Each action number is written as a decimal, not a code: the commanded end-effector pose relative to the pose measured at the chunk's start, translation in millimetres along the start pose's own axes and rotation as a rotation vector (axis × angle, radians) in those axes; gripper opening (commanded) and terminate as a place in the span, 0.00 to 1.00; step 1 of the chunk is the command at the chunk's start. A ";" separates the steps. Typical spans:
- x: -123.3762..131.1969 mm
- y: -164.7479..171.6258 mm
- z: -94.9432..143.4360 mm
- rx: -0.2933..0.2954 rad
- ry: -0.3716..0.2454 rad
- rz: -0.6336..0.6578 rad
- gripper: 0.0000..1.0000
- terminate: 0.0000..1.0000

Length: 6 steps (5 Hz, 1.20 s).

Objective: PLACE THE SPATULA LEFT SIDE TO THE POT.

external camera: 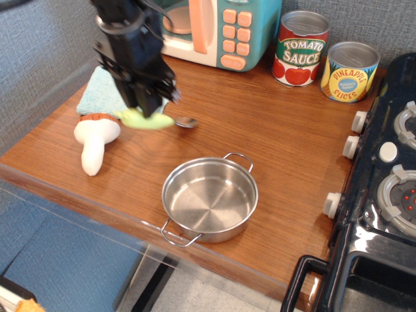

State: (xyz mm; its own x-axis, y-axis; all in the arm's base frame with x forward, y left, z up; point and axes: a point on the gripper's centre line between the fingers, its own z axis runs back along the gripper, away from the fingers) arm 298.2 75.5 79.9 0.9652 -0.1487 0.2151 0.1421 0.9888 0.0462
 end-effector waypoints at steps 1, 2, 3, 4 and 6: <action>-20.3 -31.8 -3.5 0.019 0.026 -0.068 0.00 0.00; -45.4 -30.7 -24.2 0.055 0.123 -0.048 0.00 0.00; -61.2 -19.7 -28.4 0.066 0.162 -0.003 0.00 0.00; -71.1 -3.1 -27.1 0.082 0.169 0.058 0.00 0.00; -61.8 -12.3 -0.7 0.085 0.095 0.024 1.00 0.00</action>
State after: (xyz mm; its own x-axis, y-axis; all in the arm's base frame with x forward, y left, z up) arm 243.1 68.3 53.6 0.9883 -0.1178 0.0971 0.1066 0.9878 0.1136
